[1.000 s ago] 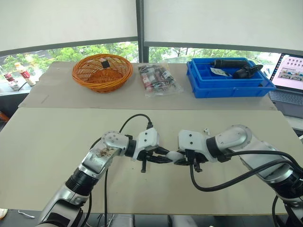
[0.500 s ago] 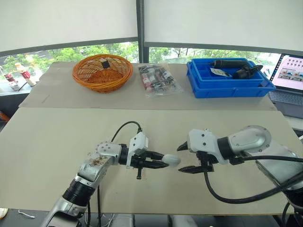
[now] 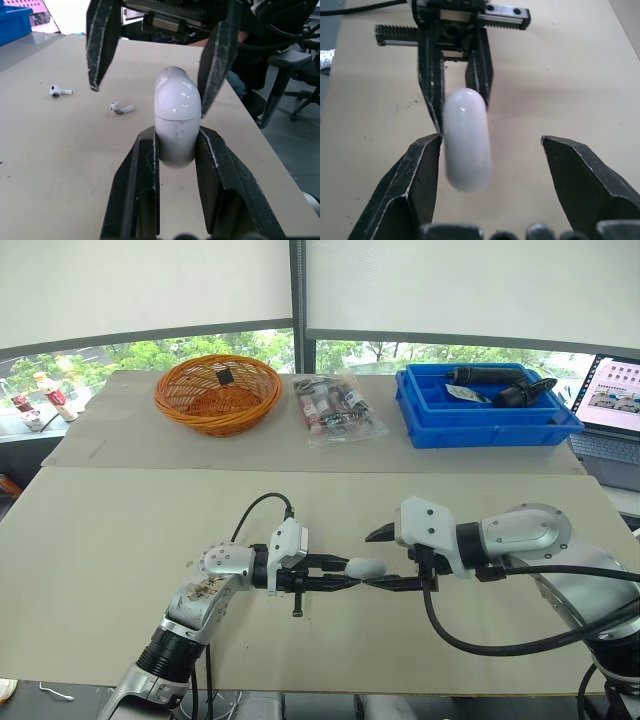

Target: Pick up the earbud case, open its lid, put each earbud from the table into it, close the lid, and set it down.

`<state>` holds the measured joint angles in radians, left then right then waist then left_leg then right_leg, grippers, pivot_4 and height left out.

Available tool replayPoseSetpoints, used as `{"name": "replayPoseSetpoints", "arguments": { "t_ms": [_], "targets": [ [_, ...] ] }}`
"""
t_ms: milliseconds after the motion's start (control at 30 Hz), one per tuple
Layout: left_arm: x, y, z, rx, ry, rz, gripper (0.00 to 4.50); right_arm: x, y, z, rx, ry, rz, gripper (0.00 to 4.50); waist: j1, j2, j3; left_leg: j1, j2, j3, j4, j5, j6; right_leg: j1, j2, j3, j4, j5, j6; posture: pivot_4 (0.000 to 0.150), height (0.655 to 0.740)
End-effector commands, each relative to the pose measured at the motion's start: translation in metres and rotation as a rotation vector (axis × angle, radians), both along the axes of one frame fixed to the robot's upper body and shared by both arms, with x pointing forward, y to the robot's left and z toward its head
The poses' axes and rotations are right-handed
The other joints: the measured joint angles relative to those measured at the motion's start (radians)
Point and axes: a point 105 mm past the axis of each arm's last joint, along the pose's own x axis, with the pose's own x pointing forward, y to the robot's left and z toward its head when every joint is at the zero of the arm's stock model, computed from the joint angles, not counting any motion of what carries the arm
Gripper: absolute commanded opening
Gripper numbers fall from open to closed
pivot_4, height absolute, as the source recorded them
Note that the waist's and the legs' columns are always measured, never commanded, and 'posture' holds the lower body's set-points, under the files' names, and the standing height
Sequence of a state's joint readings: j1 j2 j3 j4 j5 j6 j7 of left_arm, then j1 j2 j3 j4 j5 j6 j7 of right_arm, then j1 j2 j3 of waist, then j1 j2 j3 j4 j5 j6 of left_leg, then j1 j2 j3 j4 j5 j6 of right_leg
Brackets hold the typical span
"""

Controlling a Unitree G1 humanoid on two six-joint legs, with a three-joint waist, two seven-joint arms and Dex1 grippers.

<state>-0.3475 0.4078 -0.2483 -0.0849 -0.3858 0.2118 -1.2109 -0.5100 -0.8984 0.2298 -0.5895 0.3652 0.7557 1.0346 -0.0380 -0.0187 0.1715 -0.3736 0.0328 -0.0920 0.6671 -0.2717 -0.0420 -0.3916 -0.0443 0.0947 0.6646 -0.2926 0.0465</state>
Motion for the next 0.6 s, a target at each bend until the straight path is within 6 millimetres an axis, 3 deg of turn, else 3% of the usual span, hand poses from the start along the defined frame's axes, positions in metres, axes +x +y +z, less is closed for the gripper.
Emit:
{"name": "replayPoseSetpoints", "arguments": {
  "t_ms": [33, 600],
  "targets": [
    [-0.0038, -0.0002, 0.0015, 0.009, -0.052, -0.024, 0.50, 0.0030, -0.0001, 0.0173, 0.012, -0.067, 0.014, 3.53, -0.001, 0.000, 0.000, 0.000, 0.000, 0.000, 0.000, 0.000, 0.000, 0.000, 0.000, 0.000, 0.000, 0.000, 0.000, 0.150, 0.7303],
    [-0.0029, 0.0011, -0.0010, 0.004, -0.063, -0.014, 0.50, 0.0047, -0.0030, 0.0252, 0.033, -0.069, -0.016, 3.53, 0.000, 0.000, 0.000, 0.000, 0.000, 0.000, 0.000, 0.000, 0.000, 0.000, 0.000, 0.000, 0.000, 0.000, 0.000, 0.150, 0.7303]
  ]
}}
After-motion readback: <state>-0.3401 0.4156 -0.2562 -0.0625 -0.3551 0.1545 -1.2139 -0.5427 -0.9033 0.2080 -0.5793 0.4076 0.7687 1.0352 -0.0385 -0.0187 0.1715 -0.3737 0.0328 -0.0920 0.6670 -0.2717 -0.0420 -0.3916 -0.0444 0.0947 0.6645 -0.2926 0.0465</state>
